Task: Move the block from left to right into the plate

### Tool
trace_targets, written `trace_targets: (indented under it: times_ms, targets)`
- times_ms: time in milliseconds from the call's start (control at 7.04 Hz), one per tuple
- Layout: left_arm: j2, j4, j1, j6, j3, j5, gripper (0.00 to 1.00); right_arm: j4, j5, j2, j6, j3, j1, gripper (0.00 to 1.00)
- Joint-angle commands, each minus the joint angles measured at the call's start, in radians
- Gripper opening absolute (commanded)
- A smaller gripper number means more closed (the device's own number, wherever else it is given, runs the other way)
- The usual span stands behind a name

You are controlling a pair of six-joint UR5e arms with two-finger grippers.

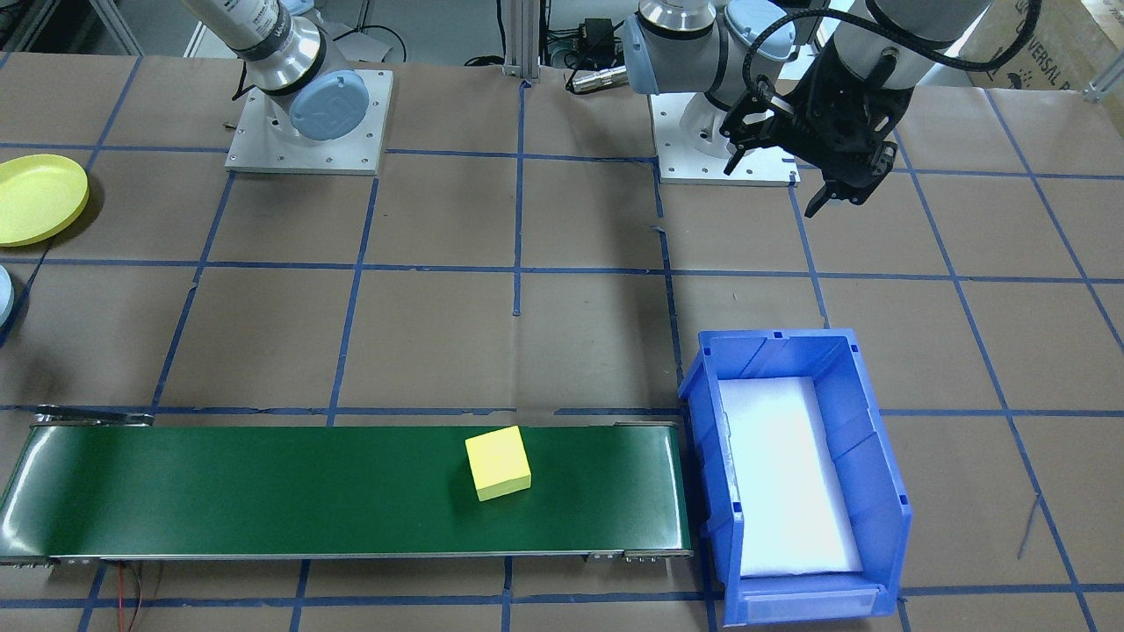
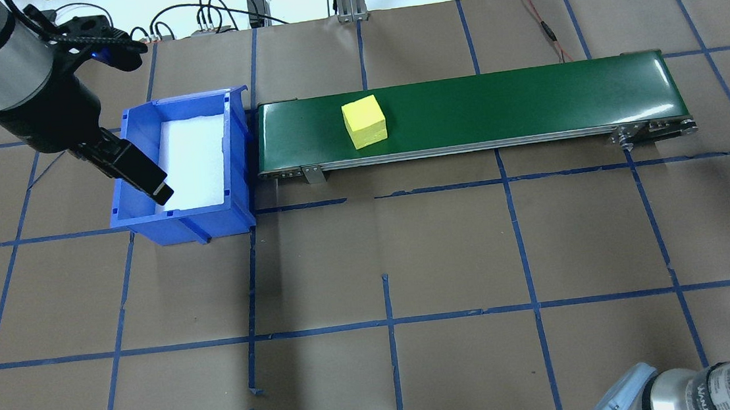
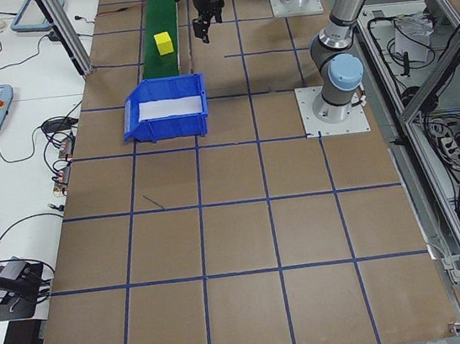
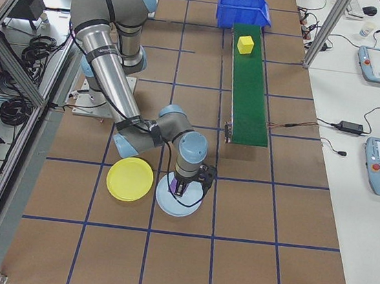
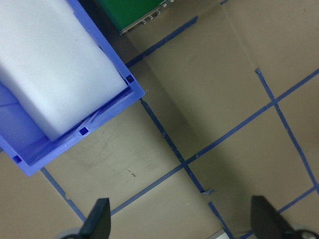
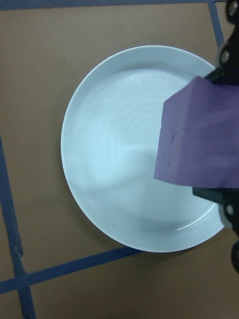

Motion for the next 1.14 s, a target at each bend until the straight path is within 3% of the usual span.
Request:
trace_targets:
  times_ms: [0,142,284,426,568,852,995]
  targets:
    - [0.007,-0.002,-0.013,-0.360,0.013,-0.006,1.00,0.010,0.007,-0.013,0.009,-0.010,-0.001,1.00]
    - [0.010,-0.001,-0.004,-0.317,-0.001,-0.006,1.00,0.064,0.010,-0.077,0.059,-0.034,0.041,1.00]
    - [0.004,0.001,0.008,-0.228,-0.009,-0.045,1.00,0.156,0.020,-0.120,0.107,-0.086,0.119,1.00]
    - [0.004,0.002,0.017,-0.199,-0.007,-0.094,1.00,0.183,0.074,-0.116,0.175,-0.107,0.188,1.00]
    - [0.000,0.005,0.048,-0.162,-0.007,-0.090,1.00,0.200,0.142,-0.119,0.231,-0.110,0.274,1.00]
    - [-0.019,0.031,0.088,-0.074,0.022,-0.086,1.00,0.195,0.370,-0.058,0.323,-0.113,0.377,1.00]
    - [-0.023,0.051,0.094,-0.080,0.010,-0.093,1.00,0.206,0.388,-0.038,0.313,-0.110,0.440,1.00]
